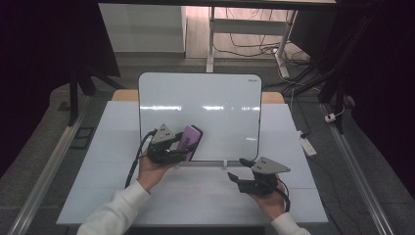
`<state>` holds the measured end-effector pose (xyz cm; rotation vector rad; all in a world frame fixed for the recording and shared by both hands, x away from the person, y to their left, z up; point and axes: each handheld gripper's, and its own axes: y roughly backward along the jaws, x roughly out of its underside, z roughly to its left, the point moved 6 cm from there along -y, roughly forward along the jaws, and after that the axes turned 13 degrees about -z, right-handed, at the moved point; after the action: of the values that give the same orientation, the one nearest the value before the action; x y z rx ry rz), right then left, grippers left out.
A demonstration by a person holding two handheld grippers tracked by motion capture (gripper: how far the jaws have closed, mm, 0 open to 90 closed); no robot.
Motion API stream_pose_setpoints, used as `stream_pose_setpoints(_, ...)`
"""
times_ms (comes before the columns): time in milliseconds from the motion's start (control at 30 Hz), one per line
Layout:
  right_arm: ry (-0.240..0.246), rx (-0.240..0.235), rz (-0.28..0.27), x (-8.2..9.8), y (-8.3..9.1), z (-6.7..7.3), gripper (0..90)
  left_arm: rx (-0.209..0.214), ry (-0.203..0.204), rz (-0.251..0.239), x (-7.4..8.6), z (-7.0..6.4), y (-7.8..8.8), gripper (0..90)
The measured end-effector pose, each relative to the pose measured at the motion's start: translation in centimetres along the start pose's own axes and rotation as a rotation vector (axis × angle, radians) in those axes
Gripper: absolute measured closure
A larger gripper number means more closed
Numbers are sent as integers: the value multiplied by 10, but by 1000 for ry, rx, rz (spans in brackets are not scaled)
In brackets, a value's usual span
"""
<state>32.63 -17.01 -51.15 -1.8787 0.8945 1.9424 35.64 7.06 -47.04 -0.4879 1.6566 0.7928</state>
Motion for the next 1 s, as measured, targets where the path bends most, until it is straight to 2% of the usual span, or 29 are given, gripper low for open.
stream_pose_setpoints(167, -9, -25, 2, -3, -11, 12, 323, 23, -12, -6, -1, -12, -9, 412)
stream_pose_setpoints(400, -33, -53, -5, -12, -35, 31, 327, 53, -10, -6, -1, -24, -21, 412)
stream_pose_setpoints(533, -62, -26, -9, -14, -43, 36, 340, 58, -17, -20, -2, -30, -25, 412)
stream_pose_setpoints(600, -81, 24, -17, -16, -46, 35, 353, 51, -24, -23, -3, -32, -26, 411)
stream_pose_setpoints(667, -124, 14, -39, -20, -49, 38, 368, 49, -20, -27, -3, -32, -28, 411)
stream_pose_setpoints(833, -142, 26, -51, -24, -57, 43, 418, 50, -22, -36, -2, -36, -30, 411)
stream_pose_setpoints(933, -146, 42, -62, -26, -57, 43, 464, 63, -13, -43, -2, -39, -31, 411)
stream_pose_setpoints(1000, -152, 46, -69, -27, -57, 43, 494, 60, -21, -45, -2, -40, -31, 411)
